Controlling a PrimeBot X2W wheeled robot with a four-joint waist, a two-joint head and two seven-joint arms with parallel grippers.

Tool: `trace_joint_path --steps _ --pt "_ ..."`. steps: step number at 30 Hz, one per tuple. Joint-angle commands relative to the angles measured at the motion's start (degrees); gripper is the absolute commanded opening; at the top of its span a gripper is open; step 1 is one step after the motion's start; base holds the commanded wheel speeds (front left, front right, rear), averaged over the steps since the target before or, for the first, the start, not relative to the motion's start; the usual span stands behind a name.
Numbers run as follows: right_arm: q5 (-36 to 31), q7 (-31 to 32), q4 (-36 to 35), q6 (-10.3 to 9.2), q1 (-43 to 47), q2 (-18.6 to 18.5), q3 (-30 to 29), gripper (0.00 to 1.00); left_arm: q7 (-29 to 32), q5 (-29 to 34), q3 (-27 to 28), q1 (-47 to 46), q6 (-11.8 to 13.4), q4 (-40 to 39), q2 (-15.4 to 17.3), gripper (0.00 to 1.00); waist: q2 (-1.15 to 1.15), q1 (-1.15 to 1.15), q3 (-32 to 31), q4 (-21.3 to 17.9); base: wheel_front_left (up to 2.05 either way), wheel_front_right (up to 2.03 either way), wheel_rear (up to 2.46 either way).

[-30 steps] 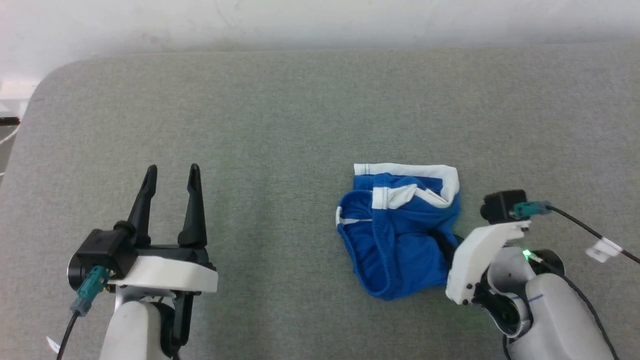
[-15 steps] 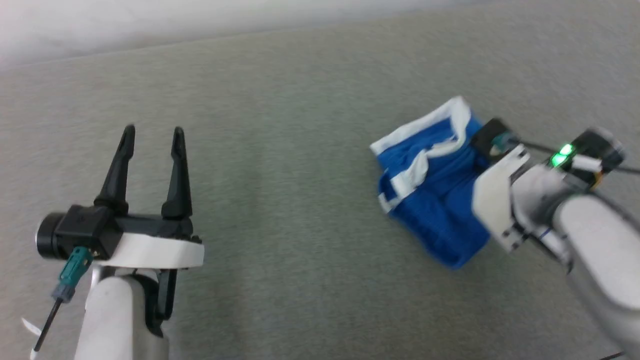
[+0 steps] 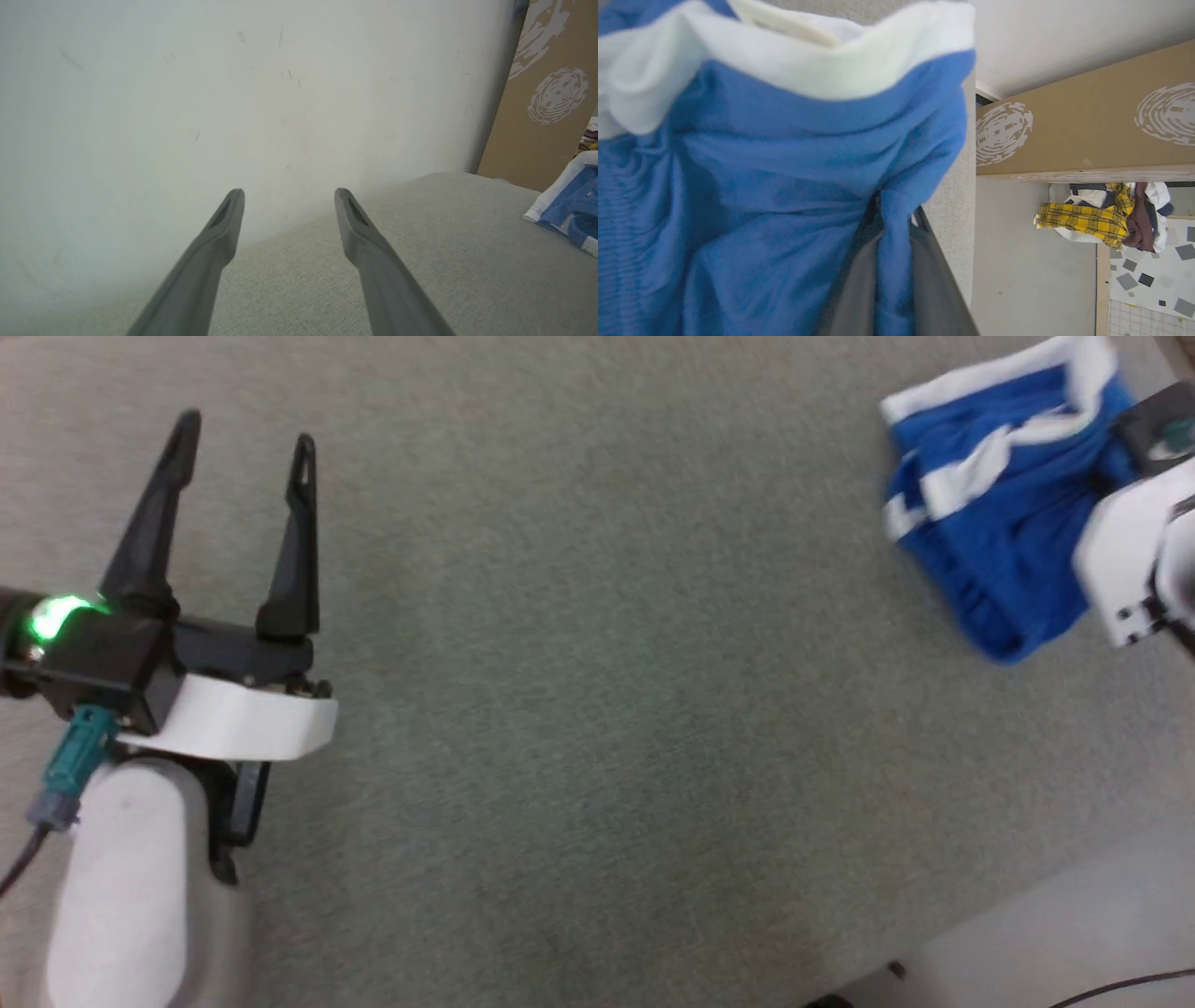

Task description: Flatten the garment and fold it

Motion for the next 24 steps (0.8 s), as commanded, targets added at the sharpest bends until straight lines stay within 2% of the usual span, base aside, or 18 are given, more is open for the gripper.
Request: trace_joint_path --steps 1,6,14,15,16,21,24 --pt "-1.98 -2.60 2.59 -0.13 -2.23 -0.31 -1.62 0.00 0.82 0.30 -0.30 -1.20 -0.32 -1.09 0.94 1.00 0.00 -0.01 6.76 -5.06 0.00 0.00 0.00" --pt "-6.99 -8.98 8.75 -0.13 -5.49 -0.63 -6.85 0.00 2.75 -0.01 -0.97 -2.16 -0.33 -2.85 2.02 1.00 0.00 -0.01 8.75 -3.56 0.00 0.00 0.00" --pt "-14.63 -14.33 14.56 -0.13 -7.84 0.02 -15.28 0.00 2.99 -0.36 -1.42 -2.45 0.16 -3.89 2.27 1.00 0.00 -0.01 9.38 -0.14 0.00 0.00 0.00" --pt "-15.58 -14.94 14.86 -0.13 -7.75 0.24 -16.07 0.13 2.74 -0.49 -1.45 -2.28 0.27 -3.66 2.15 1.00 0.00 -0.01 9.05 0.20 0.00 0.00 0.00" --pt "-16.53 -15.46 15.06 -0.13 -7.57 0.46 -16.66 0.98 2.40 -0.61 -1.51 -2.06 0.38 -3.33 2.01 1.00 0.00 -0.01 8.53 0.51 0.00 0.00 0.00" --pt "-18.91 -17.45 15.34 -0.13 -5.63 1.67 -20.66 1.00 -0.17 -1.72 -1.67 -0.34 1.41 -0.49 0.43 1.00 0.00 -0.01 4.28 2.15 0.00 0.00 0.00" --pt "-17.89 -19.91 14.10 -0.13 -3.42 2.79 -23.99 1.00 -1.92 -2.70 -1.71 1.10 2.19 2.57 -0.98 1.00 0.00 -0.01 0.34 3.56 0.00 0.00 0.00"
